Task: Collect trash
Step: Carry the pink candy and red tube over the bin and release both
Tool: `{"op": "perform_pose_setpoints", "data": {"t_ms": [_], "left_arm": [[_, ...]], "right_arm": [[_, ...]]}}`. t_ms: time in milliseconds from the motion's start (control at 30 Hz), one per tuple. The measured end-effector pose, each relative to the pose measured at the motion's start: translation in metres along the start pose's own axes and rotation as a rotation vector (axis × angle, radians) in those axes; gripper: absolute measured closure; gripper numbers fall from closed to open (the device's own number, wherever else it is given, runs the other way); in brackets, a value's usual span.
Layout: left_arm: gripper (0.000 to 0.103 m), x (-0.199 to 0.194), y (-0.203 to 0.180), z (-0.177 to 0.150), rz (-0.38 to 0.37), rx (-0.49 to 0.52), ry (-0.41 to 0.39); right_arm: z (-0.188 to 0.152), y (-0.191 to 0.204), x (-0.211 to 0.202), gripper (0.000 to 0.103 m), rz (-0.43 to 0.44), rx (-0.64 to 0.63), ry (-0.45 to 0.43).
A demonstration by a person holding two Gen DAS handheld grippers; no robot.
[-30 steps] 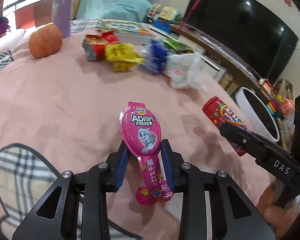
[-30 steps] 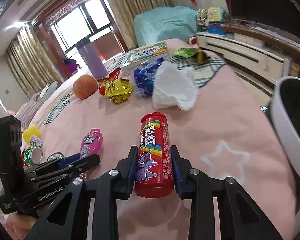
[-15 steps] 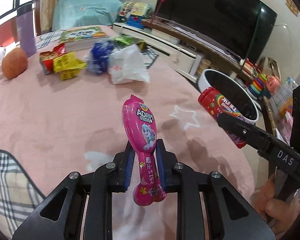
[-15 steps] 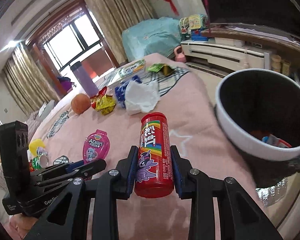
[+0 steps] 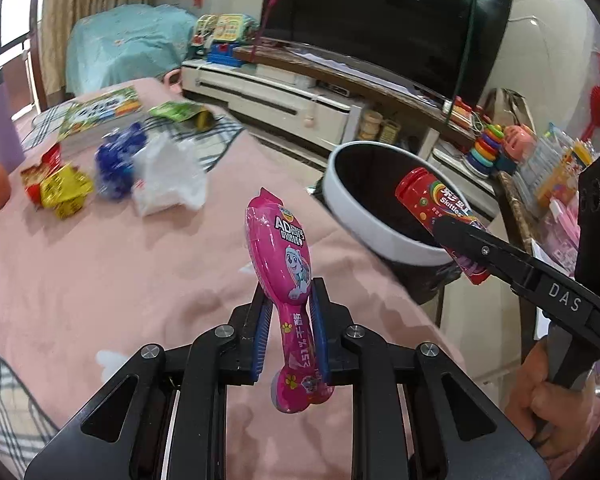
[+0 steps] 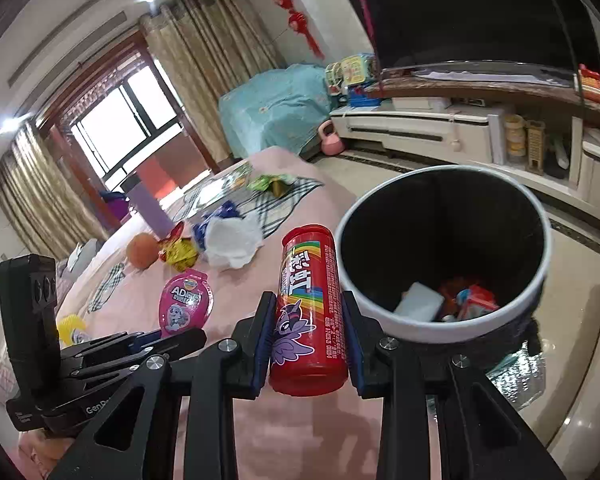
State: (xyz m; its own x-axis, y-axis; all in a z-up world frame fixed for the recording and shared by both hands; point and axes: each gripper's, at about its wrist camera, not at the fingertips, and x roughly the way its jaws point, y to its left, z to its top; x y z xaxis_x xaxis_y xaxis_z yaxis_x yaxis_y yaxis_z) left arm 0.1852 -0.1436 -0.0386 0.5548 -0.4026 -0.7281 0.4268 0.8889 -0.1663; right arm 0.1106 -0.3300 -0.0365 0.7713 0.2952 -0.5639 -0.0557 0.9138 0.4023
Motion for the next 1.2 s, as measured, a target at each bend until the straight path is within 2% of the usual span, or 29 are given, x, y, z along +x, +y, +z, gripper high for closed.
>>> {"op": "perform_pose_setpoints", "data": {"t_ms": [467, 1200], "left_arm": [[0.085, 0.026, -0.039, 0.027, -0.051, 0.057, 0.031], [0.085, 0.073, -0.078, 0.067, -0.082, 0.124, 0.085]], "right_arm": [[0.011, -0.044, -0.013, 0.071, -0.072, 0.047, -0.027], [0.043, -0.084, 0.011, 0.071, -0.144, 0.051, 0.007]]}}
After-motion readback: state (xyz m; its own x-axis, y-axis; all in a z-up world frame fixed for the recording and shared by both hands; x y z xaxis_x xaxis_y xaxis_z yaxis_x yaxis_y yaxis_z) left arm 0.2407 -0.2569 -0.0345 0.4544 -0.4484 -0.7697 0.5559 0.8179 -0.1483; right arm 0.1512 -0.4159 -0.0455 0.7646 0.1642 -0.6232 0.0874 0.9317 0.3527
